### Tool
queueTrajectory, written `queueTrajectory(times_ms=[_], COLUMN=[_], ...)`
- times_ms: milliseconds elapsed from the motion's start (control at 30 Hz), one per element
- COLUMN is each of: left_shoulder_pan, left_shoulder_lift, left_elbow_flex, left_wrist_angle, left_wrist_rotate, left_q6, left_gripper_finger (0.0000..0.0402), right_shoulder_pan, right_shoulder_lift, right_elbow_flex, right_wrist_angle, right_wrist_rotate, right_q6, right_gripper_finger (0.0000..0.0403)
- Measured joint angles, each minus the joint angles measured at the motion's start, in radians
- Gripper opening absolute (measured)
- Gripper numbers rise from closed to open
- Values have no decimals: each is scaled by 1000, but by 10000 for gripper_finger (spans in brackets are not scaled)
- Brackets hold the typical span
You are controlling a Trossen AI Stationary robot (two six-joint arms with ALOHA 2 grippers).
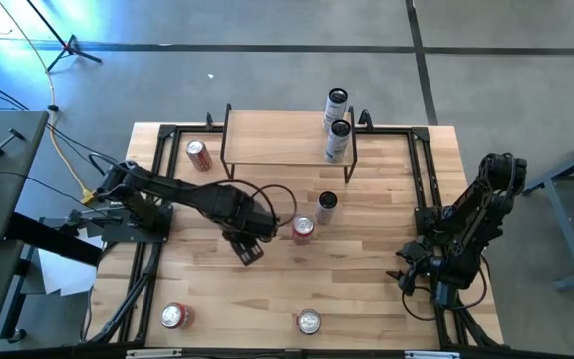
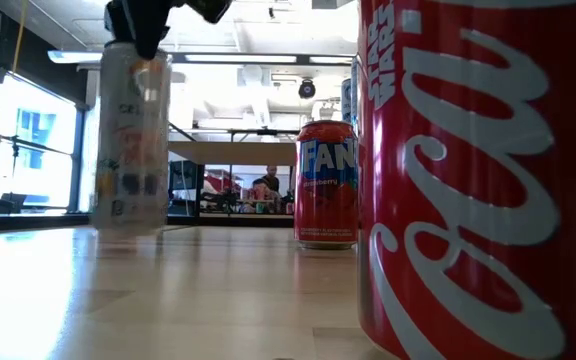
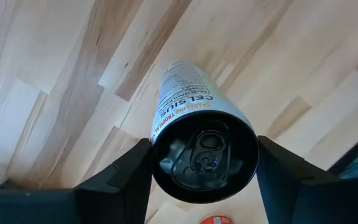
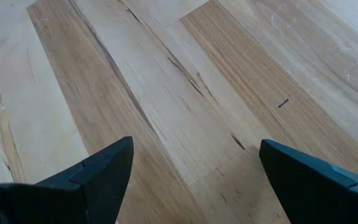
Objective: Place canned beverage on shelf
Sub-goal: Put the left white yellow soda can on the shelf
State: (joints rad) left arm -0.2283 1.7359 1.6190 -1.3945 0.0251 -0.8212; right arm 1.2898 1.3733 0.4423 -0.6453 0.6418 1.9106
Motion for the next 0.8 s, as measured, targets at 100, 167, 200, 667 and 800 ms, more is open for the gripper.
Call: queueTrajectory(times_ms=[100, 167, 200, 667, 800], left_shoulder_pan=[22, 44, 57, 248, 304], left_shoulder_lift=[0, 0, 0, 0, 0], left_elbow_flex=[20, 27, 30, 38, 39], left_wrist_angle=[-1, -4, -4, -7, -33], left_wrist_rotate=[2, 2, 6, 69, 69], left_q6=[36, 64, 80, 424, 499], left_gripper_finger=[197, 197, 197, 202, 203], right_shoulder_pan=[0, 0, 0, 0, 0], right_shoulder_lift=[0, 0, 0, 0, 0], right_elbow_flex=[0, 0, 0, 0, 0], right_wrist_angle=[0, 0, 0, 0, 0], right_wrist_rotate=[0, 0, 0, 0, 0], right_q6=[0, 0, 0, 0, 0], right_gripper_finger=[339, 339, 339, 339, 339])
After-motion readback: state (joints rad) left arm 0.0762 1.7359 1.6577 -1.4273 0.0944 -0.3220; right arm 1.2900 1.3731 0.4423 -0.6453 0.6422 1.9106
